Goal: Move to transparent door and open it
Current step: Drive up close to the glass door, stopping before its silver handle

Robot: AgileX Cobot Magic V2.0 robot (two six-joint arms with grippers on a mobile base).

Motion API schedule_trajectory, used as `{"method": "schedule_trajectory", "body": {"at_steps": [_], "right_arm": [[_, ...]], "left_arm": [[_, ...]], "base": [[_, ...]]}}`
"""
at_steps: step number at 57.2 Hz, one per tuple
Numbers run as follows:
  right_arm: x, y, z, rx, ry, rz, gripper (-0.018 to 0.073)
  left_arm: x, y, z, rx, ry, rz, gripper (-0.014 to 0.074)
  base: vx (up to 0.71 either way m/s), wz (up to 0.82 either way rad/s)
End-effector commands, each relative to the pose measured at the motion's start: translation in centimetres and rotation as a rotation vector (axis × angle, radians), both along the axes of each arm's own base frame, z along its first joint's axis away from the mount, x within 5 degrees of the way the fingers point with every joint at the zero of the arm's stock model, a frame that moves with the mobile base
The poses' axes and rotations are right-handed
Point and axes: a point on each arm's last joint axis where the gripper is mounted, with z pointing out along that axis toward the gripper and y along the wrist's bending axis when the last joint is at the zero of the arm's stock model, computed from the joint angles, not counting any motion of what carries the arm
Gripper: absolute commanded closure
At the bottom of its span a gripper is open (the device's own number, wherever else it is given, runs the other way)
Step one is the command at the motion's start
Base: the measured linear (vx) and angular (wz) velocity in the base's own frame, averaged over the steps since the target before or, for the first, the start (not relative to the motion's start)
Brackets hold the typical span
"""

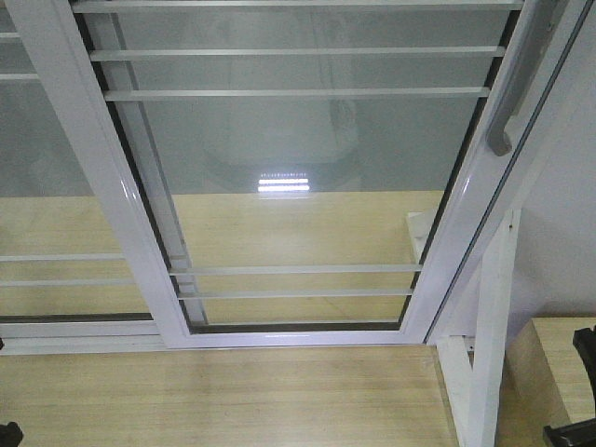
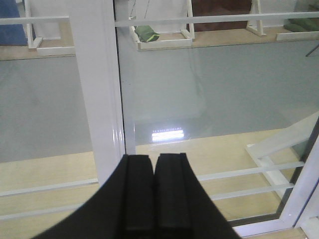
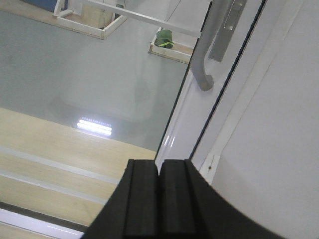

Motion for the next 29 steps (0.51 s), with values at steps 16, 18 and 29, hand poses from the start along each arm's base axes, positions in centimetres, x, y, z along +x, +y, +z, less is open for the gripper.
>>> {"method": "schedule_trajectory", "body": {"at_steps": [16, 18, 29], "right_arm": [[0.1, -0.2, 0.4, -0.145, -0.095, 0.009, 0.0557], [0.1, -0.2, 0.4, -0.145, -0.095, 0.009, 0.0557], [0.1, -0.2, 0.4, -0.145, -0.095, 0.009, 0.0557]], "left_arm": [[0.3, 0.2, 1.7, -0.060, -0.269, 0.026, 0.0596], [0.3, 0.2, 1.9, -0.101, -0.284, 0.031, 0.0596], [0.3, 0.2, 2.2, -0.140, -0.307, 0.035, 0.0596]], "base": [[0.00, 0.00], [0.00, 0.00], [0.00, 0.00]]}}
